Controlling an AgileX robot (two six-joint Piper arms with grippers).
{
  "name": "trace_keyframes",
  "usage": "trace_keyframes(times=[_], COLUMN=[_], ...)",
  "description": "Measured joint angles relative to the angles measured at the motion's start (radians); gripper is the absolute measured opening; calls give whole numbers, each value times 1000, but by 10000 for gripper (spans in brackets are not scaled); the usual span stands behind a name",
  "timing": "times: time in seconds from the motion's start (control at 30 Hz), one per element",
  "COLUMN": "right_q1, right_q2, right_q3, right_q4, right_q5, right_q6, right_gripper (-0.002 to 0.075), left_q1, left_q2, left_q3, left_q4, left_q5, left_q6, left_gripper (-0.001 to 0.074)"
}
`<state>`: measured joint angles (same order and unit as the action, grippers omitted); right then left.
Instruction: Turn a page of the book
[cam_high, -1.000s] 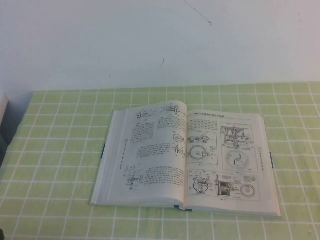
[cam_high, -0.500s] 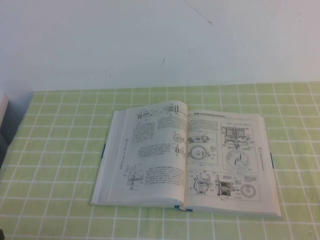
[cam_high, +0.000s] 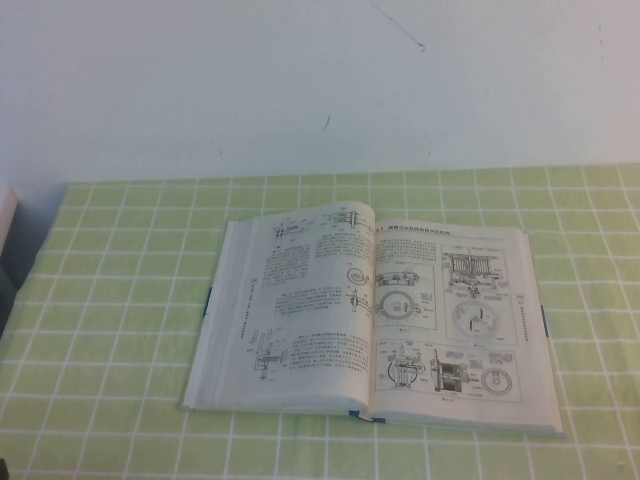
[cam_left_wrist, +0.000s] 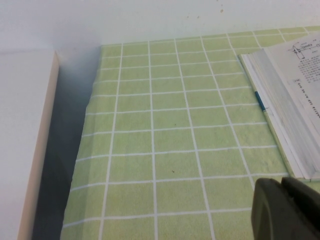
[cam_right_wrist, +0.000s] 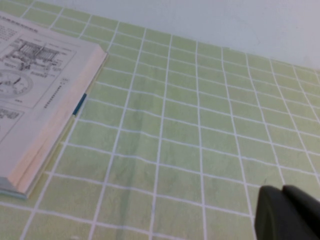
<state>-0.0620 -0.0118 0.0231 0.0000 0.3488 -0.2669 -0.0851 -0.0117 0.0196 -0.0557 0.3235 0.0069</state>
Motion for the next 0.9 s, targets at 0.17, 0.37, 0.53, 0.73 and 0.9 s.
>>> trace_keyframes(times=[0.17,0.37,0.53,0.73,0.9], right_q1=[0,0,0,0,0], right_q2=[0,0,0,0,0], right_q3=[0,0,0,0,0], right_q4=[0,0,0,0,0], right_q5=[2,2,2,4,6], right_q6=[3,15,22,42,44], right_gripper=[-2,-2,-2,-2,-2], left_q1=[0,0,0,0,0], left_q2=[0,0,0,0,0], left_q3=[0,0,0,0,0], left_q4=[0,0,0,0,0], left_q5=[0,0,0,0,0], left_q6=[0,0,0,0,0], left_gripper=[-4,-4,-4,-4,-4])
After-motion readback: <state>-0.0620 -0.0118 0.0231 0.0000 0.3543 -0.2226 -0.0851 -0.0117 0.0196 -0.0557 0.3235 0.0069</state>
